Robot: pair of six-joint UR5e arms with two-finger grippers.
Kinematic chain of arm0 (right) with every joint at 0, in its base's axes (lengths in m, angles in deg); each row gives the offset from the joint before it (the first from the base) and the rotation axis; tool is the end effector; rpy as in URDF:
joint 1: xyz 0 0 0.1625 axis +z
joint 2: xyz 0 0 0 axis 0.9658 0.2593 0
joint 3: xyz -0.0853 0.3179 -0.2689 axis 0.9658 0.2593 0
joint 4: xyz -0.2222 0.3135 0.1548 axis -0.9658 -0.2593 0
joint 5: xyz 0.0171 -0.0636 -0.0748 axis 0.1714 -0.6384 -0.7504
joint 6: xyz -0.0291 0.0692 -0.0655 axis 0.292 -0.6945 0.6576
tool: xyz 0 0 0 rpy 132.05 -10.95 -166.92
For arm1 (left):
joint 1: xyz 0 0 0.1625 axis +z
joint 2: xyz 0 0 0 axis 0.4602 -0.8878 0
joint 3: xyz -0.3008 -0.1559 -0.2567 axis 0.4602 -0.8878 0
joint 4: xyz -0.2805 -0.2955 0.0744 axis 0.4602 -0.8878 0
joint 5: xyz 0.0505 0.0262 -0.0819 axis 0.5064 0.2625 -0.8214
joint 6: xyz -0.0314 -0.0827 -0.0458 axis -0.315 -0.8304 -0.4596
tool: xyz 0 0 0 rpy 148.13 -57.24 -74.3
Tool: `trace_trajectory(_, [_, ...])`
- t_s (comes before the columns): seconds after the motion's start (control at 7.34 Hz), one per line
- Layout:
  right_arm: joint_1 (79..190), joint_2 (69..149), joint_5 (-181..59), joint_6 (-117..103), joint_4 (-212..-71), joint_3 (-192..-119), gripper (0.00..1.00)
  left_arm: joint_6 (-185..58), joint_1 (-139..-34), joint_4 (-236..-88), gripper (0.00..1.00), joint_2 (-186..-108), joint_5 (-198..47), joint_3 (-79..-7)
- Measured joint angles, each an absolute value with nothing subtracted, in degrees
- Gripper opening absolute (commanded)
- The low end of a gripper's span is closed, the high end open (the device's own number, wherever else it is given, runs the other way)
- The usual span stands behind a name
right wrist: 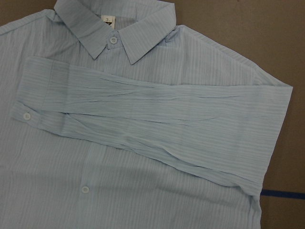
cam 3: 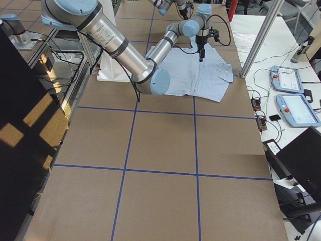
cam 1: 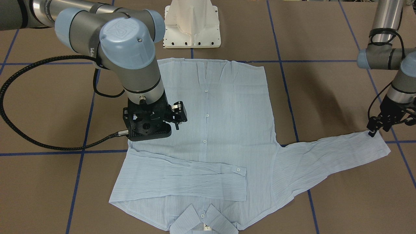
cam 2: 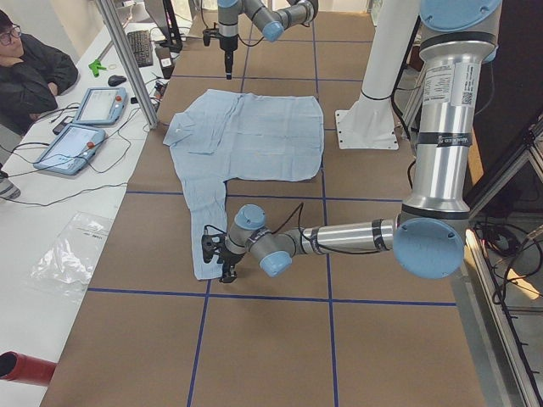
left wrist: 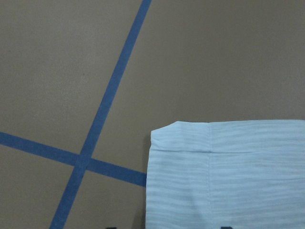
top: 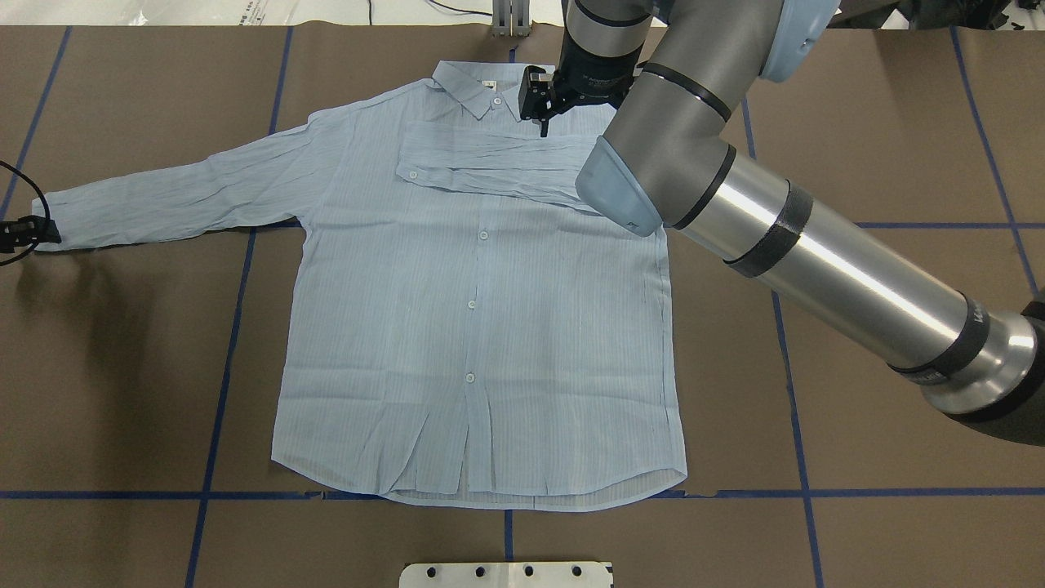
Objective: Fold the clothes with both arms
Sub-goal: 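Lay the sleeve across the chest near the collar and release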
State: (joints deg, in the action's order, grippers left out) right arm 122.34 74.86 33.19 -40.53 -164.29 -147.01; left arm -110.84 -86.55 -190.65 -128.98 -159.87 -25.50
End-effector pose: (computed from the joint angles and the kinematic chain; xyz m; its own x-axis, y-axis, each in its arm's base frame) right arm -0.4345 -0.6011 0.1199 0.6954 -0.0875 0.7132 -0.0128 0.9909 0.1340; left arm 0.1818 -0.5100 0.6944 0.6889 -0.2731 -0.6714 0.4623 0.8790 0.1168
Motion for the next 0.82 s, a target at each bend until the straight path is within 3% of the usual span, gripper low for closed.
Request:
trace_trajectory(0.27, [122.3, 74.8, 33.2, -40.6, -164.3, -147.1, 1.0, -110.9, -86.6, -190.6, 0.58, -129.0, -159.9, -25.3])
trace_trajectory(0.82, [122.3, 74.8, 33.2, -40.6, -164.3, -147.1, 1.0, -110.9, -86.5, -190.6, 0.29, -129.1, -159.9, -25.3])
